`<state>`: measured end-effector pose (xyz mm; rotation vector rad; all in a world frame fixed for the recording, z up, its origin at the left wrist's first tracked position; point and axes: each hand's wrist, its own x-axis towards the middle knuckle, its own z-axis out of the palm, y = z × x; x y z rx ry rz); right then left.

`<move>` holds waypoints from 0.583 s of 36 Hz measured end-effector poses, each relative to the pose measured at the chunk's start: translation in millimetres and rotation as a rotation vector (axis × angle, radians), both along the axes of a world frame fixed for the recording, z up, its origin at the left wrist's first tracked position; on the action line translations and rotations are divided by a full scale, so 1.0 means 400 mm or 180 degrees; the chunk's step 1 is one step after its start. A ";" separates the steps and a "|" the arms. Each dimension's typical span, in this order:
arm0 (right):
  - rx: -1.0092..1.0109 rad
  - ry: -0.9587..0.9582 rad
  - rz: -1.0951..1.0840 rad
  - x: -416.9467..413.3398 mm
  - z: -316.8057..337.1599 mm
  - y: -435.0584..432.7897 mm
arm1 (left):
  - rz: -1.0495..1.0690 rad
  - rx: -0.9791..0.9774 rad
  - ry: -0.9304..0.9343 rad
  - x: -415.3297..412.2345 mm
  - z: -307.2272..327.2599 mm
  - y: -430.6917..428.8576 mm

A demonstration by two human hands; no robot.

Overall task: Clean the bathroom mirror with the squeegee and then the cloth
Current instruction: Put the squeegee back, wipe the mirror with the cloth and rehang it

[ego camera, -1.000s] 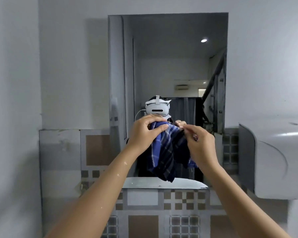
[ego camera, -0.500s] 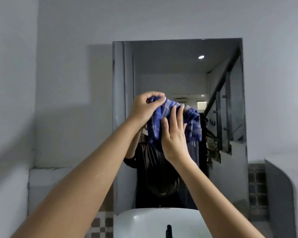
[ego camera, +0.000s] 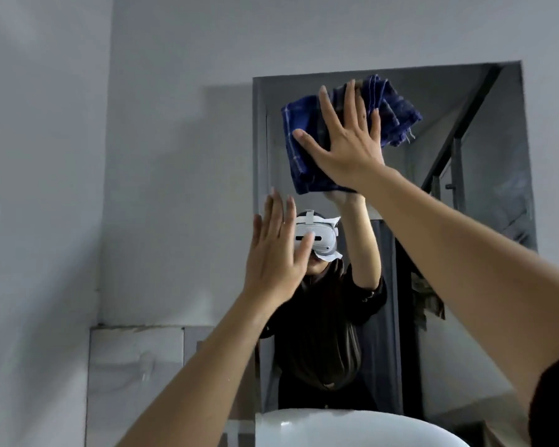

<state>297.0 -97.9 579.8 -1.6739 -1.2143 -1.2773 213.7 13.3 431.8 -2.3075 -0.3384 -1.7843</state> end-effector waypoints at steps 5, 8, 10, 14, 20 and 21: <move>-0.0351 -0.0306 -0.0273 -0.038 0.057 0.032 | 0.0239 -0.0129 0.0071 0.006 -0.013 -0.016; -0.0473 -0.0583 -0.0436 -0.066 0.071 0.069 | 0.0366 -0.0094 0.0099 0.007 -0.017 -0.020; -0.0534 -0.0783 -0.0546 -0.083 0.069 0.093 | 0.0380 -0.0057 0.0114 0.004 -0.016 -0.015; -0.0578 -0.1065 -0.0654 -0.082 0.067 0.101 | 0.0416 0.0024 0.0119 -0.003 -0.015 -0.009; -0.0406 -0.0882 -0.0750 0.034 0.078 -0.010 | 0.0446 0.0071 0.0048 0.000 -0.016 -0.007; -0.0313 -0.0756 -0.0766 0.065 0.077 -0.041 | 0.0423 0.0076 0.0033 0.001 -0.016 -0.008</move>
